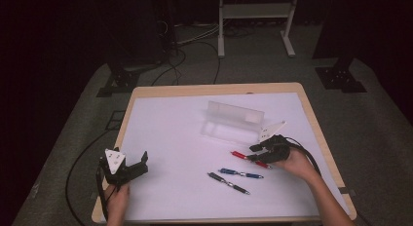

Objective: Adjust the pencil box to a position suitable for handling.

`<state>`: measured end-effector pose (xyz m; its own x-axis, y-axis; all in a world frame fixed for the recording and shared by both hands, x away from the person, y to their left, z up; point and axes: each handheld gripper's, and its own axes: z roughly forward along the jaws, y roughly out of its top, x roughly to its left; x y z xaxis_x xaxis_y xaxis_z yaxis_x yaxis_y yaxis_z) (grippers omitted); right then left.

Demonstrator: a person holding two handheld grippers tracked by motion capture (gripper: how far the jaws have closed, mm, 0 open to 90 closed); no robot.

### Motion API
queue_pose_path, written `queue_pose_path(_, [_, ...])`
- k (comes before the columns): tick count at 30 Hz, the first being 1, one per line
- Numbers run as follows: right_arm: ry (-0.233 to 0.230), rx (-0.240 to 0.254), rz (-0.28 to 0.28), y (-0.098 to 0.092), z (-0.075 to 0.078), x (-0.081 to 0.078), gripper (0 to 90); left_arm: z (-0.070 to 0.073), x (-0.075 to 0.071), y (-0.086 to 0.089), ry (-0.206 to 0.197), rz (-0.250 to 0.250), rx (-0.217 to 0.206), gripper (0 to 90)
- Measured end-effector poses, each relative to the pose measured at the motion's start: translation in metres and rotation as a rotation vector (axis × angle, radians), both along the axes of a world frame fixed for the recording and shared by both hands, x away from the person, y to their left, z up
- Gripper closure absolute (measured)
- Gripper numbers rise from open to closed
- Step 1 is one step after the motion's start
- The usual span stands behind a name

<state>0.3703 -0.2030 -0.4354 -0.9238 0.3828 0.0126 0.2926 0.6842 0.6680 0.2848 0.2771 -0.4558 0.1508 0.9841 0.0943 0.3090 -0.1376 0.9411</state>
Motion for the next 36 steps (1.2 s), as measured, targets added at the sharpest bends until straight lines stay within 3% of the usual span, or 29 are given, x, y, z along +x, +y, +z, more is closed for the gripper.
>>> queue_pose_path(17, [0.014,-0.071,0.025,0.01,-0.016,0.006,60.8,0.0,0.001,0.0,0.013,-0.007,-0.011,0.4])
queue_pose_path(26, [0.019,-0.109,0.029,0.011,-0.02,0.007,68.1,0.0,0.001,-0.001,0.01,-0.006,-0.008,0.4])
queue_pose_path(36, [0.031,-0.108,0.033,0.012,-0.022,0.006,76.5,0.0,0.001,-0.001,0.007,-0.001,-0.002,0.4])
